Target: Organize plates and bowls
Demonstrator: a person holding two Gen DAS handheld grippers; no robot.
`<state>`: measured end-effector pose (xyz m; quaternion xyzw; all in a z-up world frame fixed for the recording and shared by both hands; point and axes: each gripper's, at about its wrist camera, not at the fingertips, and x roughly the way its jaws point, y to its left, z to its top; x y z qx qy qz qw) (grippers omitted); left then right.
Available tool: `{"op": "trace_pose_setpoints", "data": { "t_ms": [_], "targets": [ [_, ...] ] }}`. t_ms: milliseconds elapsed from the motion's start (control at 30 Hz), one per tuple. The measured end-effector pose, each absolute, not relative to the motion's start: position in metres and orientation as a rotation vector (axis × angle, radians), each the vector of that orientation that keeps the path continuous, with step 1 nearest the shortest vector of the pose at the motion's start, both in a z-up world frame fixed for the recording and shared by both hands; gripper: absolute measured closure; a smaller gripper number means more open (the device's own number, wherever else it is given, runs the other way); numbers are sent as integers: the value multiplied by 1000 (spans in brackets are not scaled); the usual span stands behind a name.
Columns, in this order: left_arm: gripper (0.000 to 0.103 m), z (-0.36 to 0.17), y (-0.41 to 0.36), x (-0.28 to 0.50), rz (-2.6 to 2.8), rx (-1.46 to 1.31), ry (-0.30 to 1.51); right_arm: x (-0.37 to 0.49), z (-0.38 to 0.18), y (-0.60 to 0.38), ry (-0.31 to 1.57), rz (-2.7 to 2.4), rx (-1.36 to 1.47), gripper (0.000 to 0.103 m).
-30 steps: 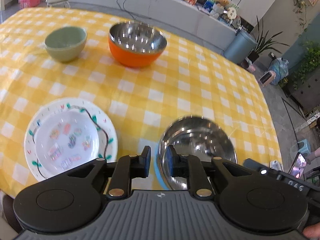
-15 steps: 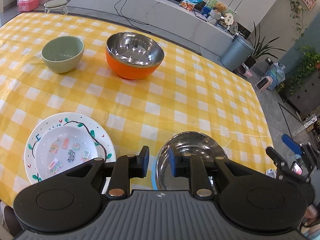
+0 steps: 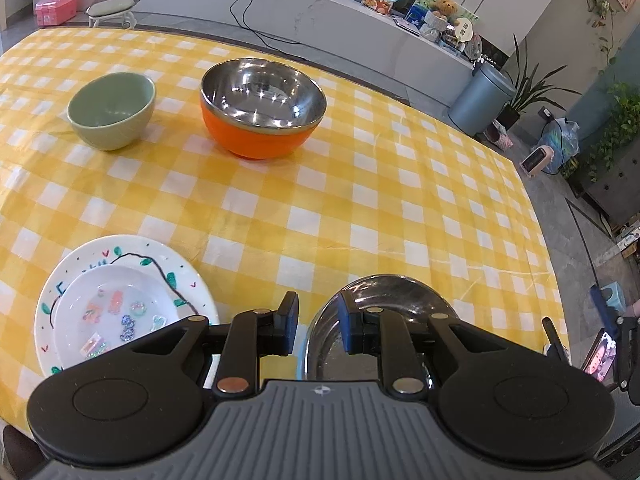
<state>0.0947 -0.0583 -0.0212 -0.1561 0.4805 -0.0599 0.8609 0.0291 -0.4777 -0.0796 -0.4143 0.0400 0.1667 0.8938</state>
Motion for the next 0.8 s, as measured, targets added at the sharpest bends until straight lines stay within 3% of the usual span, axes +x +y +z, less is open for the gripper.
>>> {"op": "trace_pose_setpoints", "data": {
  "t_ms": [100,433,800],
  "targets": [
    [80,-20,-59,97,-127,-329,1002,33,-78,-475,70,355,-885,38],
    [79,-11,-46,107,-131,-325,978,50,-55,-427,9,386,-827,38],
    [78,-19,-38,109,-142,-370,991,21,-78,-451,28,293,-946,38]
  ]
}}
